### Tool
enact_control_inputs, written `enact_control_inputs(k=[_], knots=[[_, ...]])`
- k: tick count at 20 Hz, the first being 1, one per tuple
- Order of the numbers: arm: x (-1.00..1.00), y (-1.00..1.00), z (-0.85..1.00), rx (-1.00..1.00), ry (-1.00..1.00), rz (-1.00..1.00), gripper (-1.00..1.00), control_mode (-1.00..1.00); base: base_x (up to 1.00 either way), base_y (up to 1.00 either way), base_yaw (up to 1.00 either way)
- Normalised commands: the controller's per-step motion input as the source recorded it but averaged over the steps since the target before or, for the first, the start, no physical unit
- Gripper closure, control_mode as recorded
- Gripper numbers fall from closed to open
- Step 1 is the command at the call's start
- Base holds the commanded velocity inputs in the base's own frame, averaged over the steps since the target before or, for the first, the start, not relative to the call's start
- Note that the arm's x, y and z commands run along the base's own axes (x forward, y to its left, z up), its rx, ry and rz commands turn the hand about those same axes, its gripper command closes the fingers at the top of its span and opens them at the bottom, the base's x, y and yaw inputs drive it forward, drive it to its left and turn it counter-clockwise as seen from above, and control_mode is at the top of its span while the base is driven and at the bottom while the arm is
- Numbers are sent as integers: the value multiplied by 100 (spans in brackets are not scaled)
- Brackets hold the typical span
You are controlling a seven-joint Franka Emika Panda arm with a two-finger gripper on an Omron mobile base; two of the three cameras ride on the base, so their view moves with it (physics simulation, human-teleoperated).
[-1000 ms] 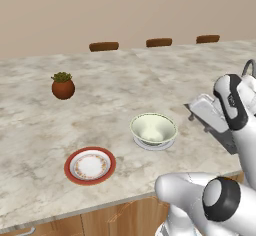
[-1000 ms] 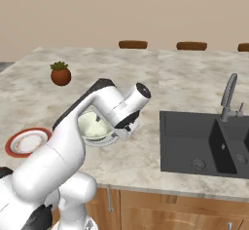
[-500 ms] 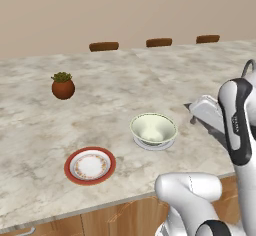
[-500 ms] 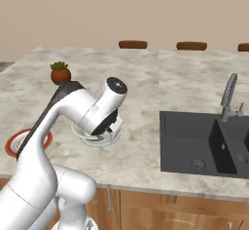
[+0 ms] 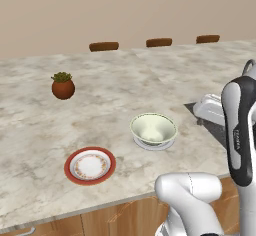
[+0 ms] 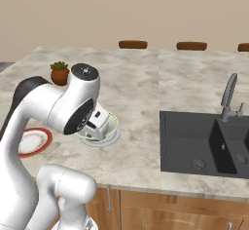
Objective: Move the bowls from the cabinet to the plates on the dining table.
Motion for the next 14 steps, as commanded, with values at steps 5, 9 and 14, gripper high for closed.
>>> enact_control_inputs(k=[5, 9, 14], knots=[[-73, 33, 40, -11, -1, 5, -100, -100, 0, 0, 0], [-66, 43, 27, -8, -1, 11, -100, -100, 0, 0, 0], [-45, 24, 6, -2, -1, 8, -100, -100, 0, 0, 0]])
